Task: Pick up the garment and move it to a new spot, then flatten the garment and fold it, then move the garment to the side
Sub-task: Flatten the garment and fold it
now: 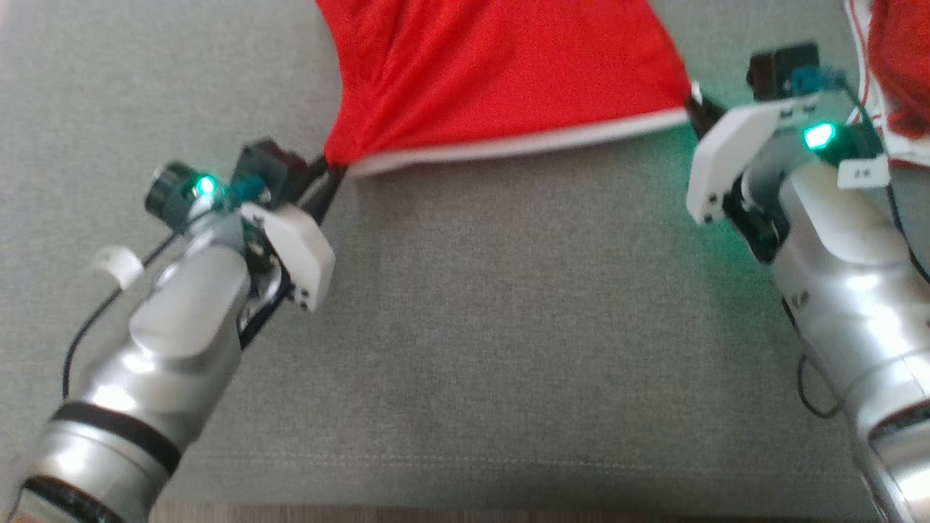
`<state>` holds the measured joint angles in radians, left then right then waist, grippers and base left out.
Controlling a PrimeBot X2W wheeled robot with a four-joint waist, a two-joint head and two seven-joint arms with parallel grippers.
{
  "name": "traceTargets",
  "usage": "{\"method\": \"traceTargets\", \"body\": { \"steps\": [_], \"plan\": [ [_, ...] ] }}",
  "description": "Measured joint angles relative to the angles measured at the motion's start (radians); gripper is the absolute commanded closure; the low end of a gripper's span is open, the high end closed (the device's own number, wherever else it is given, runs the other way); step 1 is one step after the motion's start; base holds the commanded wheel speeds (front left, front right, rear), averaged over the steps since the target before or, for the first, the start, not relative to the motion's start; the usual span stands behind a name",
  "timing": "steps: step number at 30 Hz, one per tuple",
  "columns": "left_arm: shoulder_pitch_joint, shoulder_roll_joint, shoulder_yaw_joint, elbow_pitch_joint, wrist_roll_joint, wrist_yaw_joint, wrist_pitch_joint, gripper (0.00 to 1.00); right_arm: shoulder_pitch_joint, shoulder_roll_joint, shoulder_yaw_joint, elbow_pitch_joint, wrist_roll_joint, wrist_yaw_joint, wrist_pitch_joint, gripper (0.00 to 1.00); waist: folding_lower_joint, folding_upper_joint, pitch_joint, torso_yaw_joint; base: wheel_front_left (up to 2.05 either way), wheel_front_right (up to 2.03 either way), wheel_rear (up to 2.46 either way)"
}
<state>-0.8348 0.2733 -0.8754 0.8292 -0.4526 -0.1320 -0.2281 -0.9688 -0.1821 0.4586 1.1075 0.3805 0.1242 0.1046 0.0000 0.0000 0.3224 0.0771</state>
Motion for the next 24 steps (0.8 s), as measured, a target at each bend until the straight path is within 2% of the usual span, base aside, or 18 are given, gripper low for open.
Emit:
{"method": "traceTargets", "body": {
  "steps": [8,15,24],
  "plan": [
    [0.099,-0.003,-0.021,-0.019,-0.035,0.0,-0.013,1.0,0.123,-0.135,0.184,-0.154,0.208,0.0,0.177,1.0,0.0,0.0,-0.098,0.012,0.0,0.0,0.0],
    [0.207,-0.003,-0.033,-0.076,-0.059,0.0,-0.02,1.0,0.213,-0.268,0.303,-0.32,0.379,0.0,0.339,1.0,0.0,0.0,-0.164,0.005,0.0,0.0,0.0],
    [0.325,0.039,-0.069,-0.215,-0.095,0.0,0.015,1.0,0.3,-0.422,0.372,-0.499,0.547,0.0,0.525,1.0,0.0,0.0,-0.214,-0.003,0.0,0.0,0.0]
  ]
}}
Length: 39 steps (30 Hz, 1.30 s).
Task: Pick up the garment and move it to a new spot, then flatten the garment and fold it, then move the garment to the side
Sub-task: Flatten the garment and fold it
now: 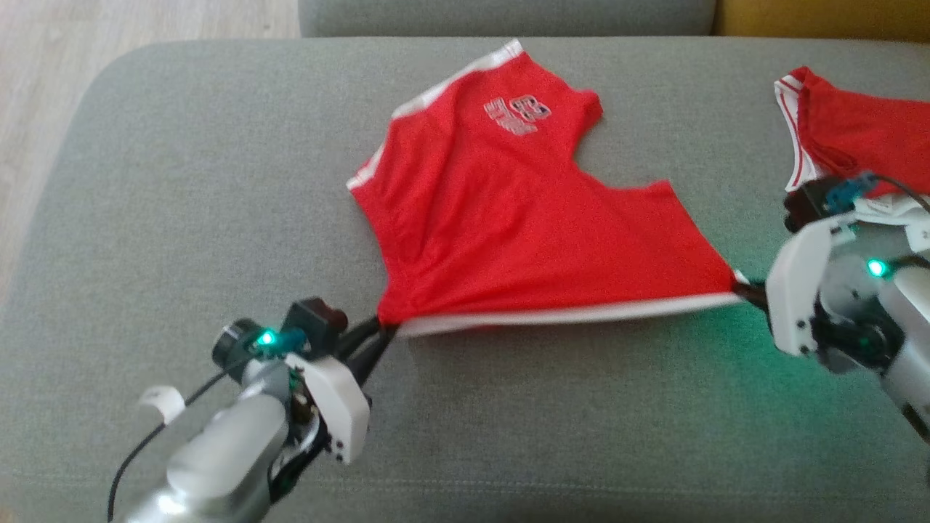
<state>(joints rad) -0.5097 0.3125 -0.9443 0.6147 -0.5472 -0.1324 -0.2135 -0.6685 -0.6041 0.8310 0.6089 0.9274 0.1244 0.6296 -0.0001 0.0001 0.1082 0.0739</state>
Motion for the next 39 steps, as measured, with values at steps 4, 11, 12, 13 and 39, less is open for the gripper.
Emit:
{"method": "traceTargets", "body": {
  "steps": [4,11,12,13,39],
  "plan": [
    [0.051,0.031,-0.022,-0.094,-0.025,0.0,0.053,1.0,0.044,-0.047,0.001,-0.04,0.046,0.0,0.08,1.0,0.0,0.0,-0.018,0.003,0.0,0.0,0.0],
    [0.14,0.112,-0.086,-0.283,-0.011,0.005,0.154,1.0,0.151,-0.122,0.005,-0.135,0.115,0.0,0.212,1.0,0.0,0.0,-0.053,0.006,0.0,0.0,0.0],
    [0.14,0.112,-0.086,-0.283,-0.011,0.005,0.154,1.0,0.151,-0.122,0.005,-0.135,0.115,0.0,0.212,1.0,0.0,0.0,-0.053,0.006,0.0,0.0,0.0],
    [0.153,0.121,-0.086,-0.312,-0.021,0.012,0.165,1.0,0.161,-0.129,-0.003,-0.15,0.125,0.0,0.219,1.0,0.0,0.0,-0.055,0.006,0.0,0.0,0.0],
    [0.0,0.116,0.034,-0.483,-0.072,0.088,0.171,1.0,-0.179,-0.033,-0.279,-0.141,-0.066,0.0,0.303,1.0,0.0,0.0,0.095,0.136,0.0,0.0,0.0]
  ]
}}
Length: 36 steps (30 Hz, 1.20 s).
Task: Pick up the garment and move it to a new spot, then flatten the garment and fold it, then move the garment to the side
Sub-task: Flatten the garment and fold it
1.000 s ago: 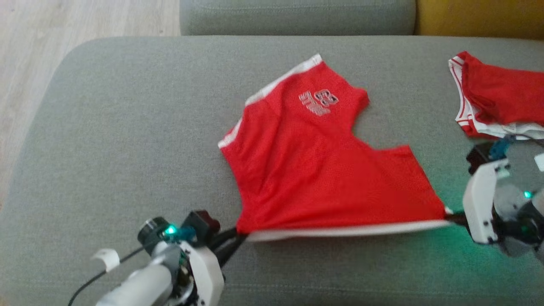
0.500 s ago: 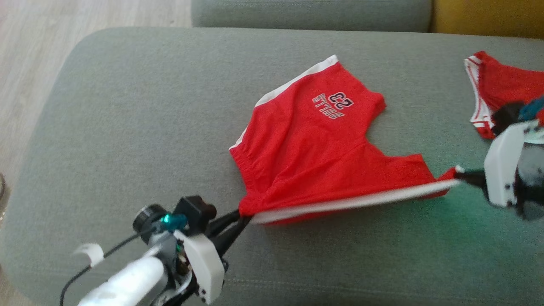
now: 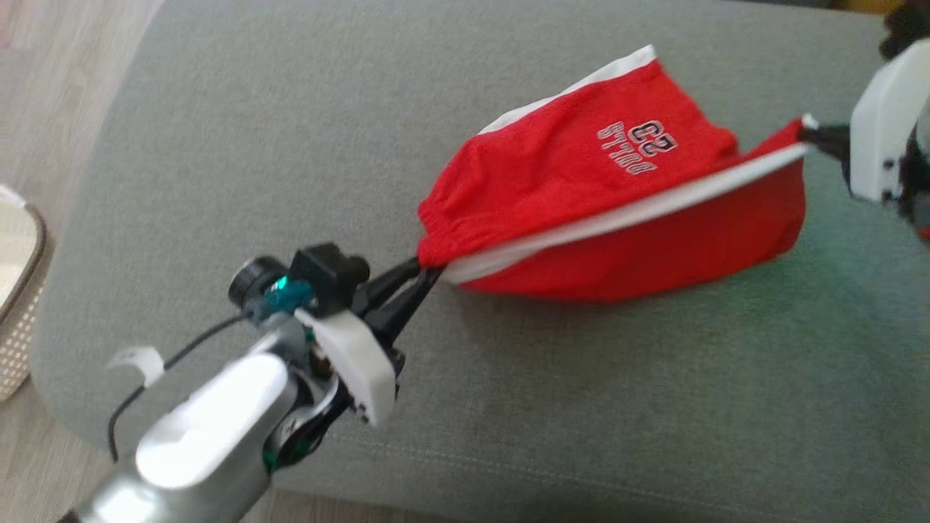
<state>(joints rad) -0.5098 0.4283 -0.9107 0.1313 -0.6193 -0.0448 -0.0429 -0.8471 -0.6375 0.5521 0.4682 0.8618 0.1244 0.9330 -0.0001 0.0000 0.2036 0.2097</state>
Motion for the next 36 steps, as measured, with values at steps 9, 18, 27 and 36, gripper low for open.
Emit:
{"method": "traceTargets", "body": {
  "steps": [9,18,27,36],
  "plan": [
    [-0.126,-0.095,0.03,0.089,-0.01,-0.017,-0.058,1.0,-0.162,0.046,-0.009,0.091,-0.12,0.0,-0.067,1.0,0.0001,0.0,0.1,0.066,0.0,0.0,0.0],
    [-0.231,-0.172,0.04,0.232,-0.017,-0.044,-0.093,1.0,-0.278,0.067,0.009,0.195,-0.204,0.0,-0.166,1.0,0.0002,0.0,0.196,0.126,0.0,0.0,0.0],
    [-0.3,-0.237,0.038,0.377,-0.017,-0.054,-0.14,1.0,-0.326,0.092,0.063,0.278,-0.222,0.0,-0.253,1.0,0.0002,0.0,0.259,0.156,0.0,0.0,0.0],
    [-0.356,-0.285,0.056,0.498,-0.028,-0.061,-0.187,0.0,-0.402,0.13,0.076,0.375,-0.27,0.0,-0.436,0.0,0.0001,0.0,0.297,0.154,0.0,0.0,0.0]
  ]
}}
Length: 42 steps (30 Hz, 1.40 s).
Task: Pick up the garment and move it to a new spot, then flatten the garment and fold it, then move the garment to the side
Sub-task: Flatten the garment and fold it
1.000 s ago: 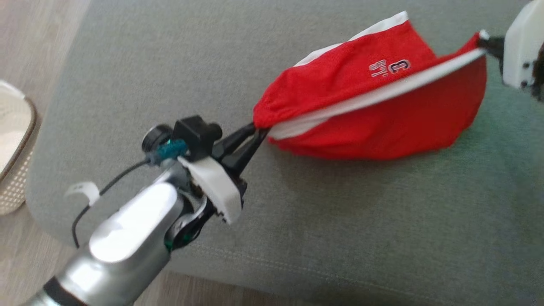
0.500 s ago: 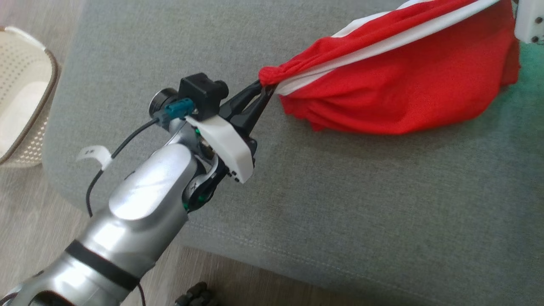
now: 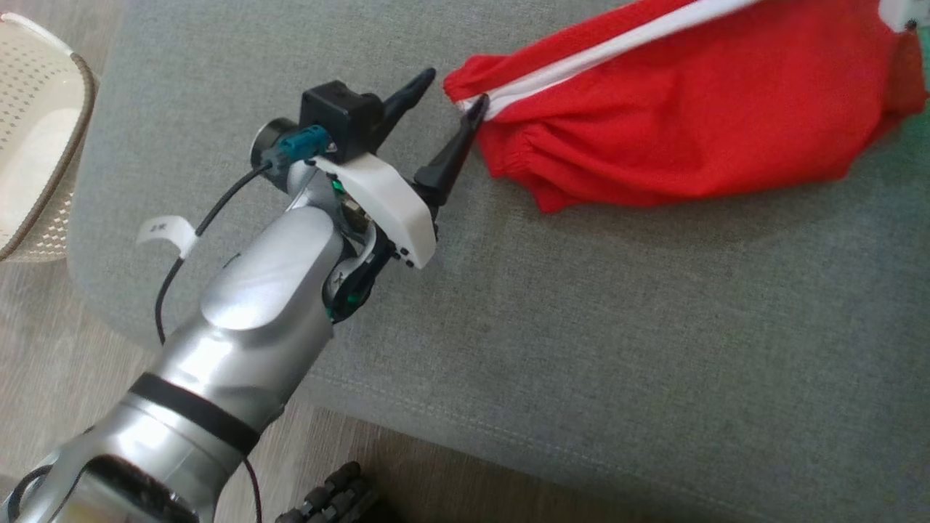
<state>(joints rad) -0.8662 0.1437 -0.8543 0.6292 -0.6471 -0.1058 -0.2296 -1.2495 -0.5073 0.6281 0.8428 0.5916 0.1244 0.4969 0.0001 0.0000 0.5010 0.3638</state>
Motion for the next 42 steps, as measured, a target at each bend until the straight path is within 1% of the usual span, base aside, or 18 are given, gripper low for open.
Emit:
{"method": "traceTargets", "body": {
  "steps": [1,4,9,11,14,16,20,21,25,29,34,36,38,42],
  "plan": [
    [0.0,0.0,0.0,0.0,0.0,0.0,0.0,0.0,0.0,0.0,0.0,0.0,0.0,0.0,0.0,0.0,0.0,0.0,0.0,0.0,0.0,0.0,0.0],
    [-0.001,-0.007,0.017,0.025,0.0,0.002,-0.01,0.0,-0.005,0.003,0.001,0.03,-0.013,0.0,-0.07,0.0,0.0,0.0,-0.001,-0.007,0.0,0.0,0.0],
    [0.001,-0.01,0.073,0.049,-0.014,0.025,-0.02,0.0,-0.004,0.006,-0.004,0.075,-0.02,0.0,-0.196,0.0,0.0,0.0,-0.02,-0.023,0.0,0.0,0.0],
    [0.004,-0.01,0.112,0.05,-0.017,0.046,-0.02,0.0,0.002,0.013,-0.021,0.082,-0.013,0.0,-0.258,0.0,0.0,0.0,-0.034,-0.029,0.0,0.0,0.0],
    [0.025,-0.005,0.202,-0.001,-0.016,0.071,-0.02,0.0,0.026,0.033,-0.063,0.093,0.018,0.0,-0.351,0.0,-0.0001,0.0,-0.058,-0.043,0.0,0.0,0.0],
    [0.056,-0.002,0.255,-0.04,-0.014,0.072,-0.02,0.0,0.057,0.049,-0.06,0.094,0.026,0.0,-0.39,0.0,0.0,0.0,-0.076,-0.055,0.0,0.0,0.0],
    [0.155,-0.005,0.368,-0.114,-0.012,0.073,-0.023,0.0,0.146,0.085,-0.038,0.075,0.028,0.0,-0.467,0.0,-0.0001,0.0,-0.117,-0.084,0.0,0.0,0.0],
    [0.179,-0.006,0.393,-0.131,-0.005,0.079,-0.023,0.0,0.162,0.09,-0.042,0.07,0.038,0.0,-0.49,0.0,0.0,0.0,-0.129,-0.091,0.0,0.0,0.0],
    [0.251,-0.016,0.48,-0.186,0.016,0.079,-0.023,0.0,0.205,0.102,-0.073,0.039,0.085,0.0,-0.562,0.0,-0.0001,0.0,-0.177,-0.117,0.0,0.0,0.0],
    [0.307,-0.028,0.546,-0.238,0.053,0.079,-0.024,0.0,0.276,0.106,-0.088,0.003,0.084,0.0,-0.649,0.0,-0.0001,0.0001,-0.227,-0.142,0.0,0.0,0.0],
    [0.402,-0.046,0.612,-0.293,0.109,0.078,-0.027,0.0,0.389,0.122,-0.128,-0.033,0.06,0.0,-0.716,0.0,-0.0001,0.0001,-0.283,-0.178,0.0,0.0,0.0],
    [0.445,-0.054,0.621,-0.312,0.143,0.07,-0.027,0.0,0.431,0.123,-0.139,-0.06,0.015,0.0,-0.729,0.0,-0.0002,0.0001,-0.3,-0.193,0.0,0.0,0.0],
    [0.484,-0.067,0.638,-0.328,0.171,0.064,-0.027,0.0,0.471,0.128,-0.178,-0.087,-0.016,0.0,-0.738,0.0,-0.0001,0.0001,-0.315,-0.206,0.0,0.0,0.0],
    [0.546,-0.087,0.67,-0.36,0.216,0.05,-0.027,0.0,0.569,0.144,-0.29,-0.163,-0.087,0.0,-0.745,0.0,-0.0002,0.0,-0.344,-0.223,0.0,0.0,0.0]
  ]
}}
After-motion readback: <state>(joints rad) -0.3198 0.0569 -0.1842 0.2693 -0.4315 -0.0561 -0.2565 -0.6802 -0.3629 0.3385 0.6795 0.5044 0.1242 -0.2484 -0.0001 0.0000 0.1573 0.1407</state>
